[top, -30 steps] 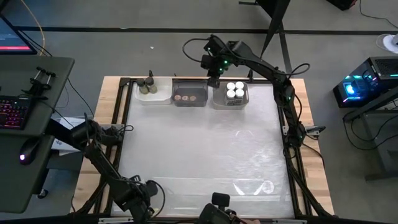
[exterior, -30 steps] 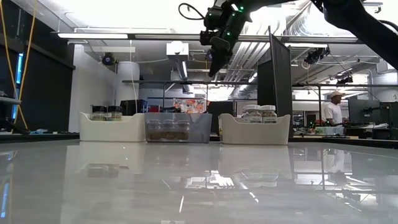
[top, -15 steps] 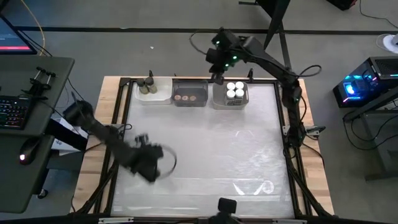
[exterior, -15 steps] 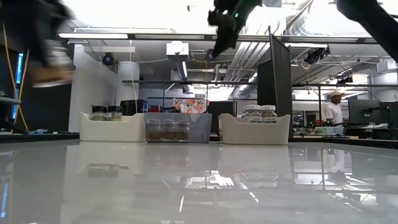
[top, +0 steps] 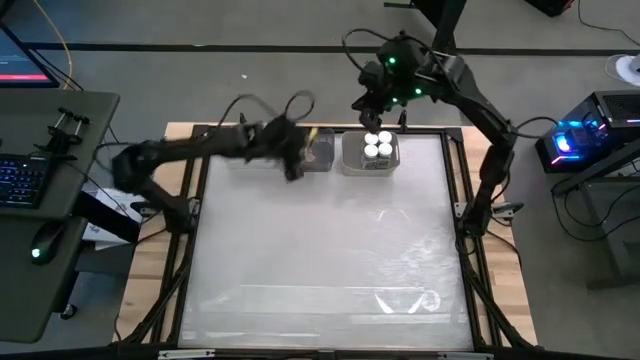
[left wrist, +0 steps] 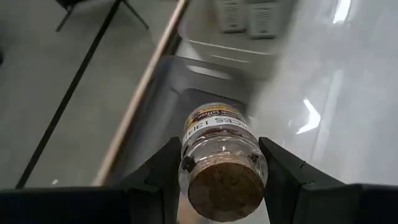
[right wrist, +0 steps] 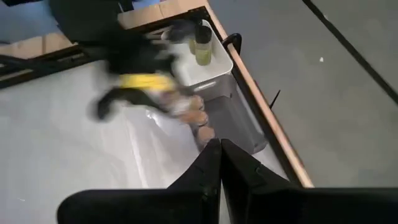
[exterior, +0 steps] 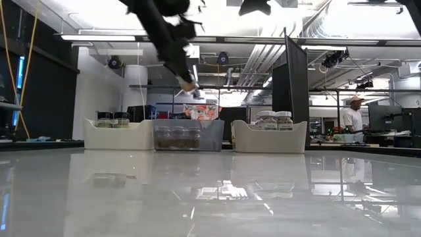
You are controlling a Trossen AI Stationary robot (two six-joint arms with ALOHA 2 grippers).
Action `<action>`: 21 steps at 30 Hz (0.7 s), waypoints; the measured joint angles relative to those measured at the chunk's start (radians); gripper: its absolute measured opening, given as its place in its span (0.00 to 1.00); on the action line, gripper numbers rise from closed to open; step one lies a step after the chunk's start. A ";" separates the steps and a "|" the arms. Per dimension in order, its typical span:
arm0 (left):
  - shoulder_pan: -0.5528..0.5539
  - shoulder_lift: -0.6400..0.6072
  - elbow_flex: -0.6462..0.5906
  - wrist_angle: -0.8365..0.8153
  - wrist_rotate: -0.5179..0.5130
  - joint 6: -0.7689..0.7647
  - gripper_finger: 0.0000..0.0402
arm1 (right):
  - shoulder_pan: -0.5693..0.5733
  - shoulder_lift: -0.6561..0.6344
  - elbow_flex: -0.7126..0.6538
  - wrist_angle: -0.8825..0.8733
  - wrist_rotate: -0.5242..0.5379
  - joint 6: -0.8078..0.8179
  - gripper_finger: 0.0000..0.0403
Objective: Sort spices by type
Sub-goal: Put the brown seasoning bottle into the black bin
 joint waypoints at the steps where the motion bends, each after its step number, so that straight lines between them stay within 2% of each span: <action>1: 0.031 0.047 0.058 -0.026 0.015 0.029 0.35 | 0.013 -0.007 0.000 -0.007 0.014 0.018 0.00; 6: 0.118 0.286 0.334 -0.162 0.080 0.130 0.35 | 0.085 -0.022 0.000 -0.045 0.128 0.098 0.00; 10: 0.141 0.409 0.471 -0.255 0.161 0.133 0.35 | 0.138 -0.022 0.000 -0.080 0.209 0.151 0.00; 13: 0.146 0.454 0.504 -0.271 0.218 0.100 0.35 | 0.168 -0.022 0.000 -0.085 0.256 0.176 0.00; 21: 0.145 0.543 0.506 -0.276 0.215 0.038 0.35 | 0.188 -0.022 0.000 -0.084 0.273 0.189 0.00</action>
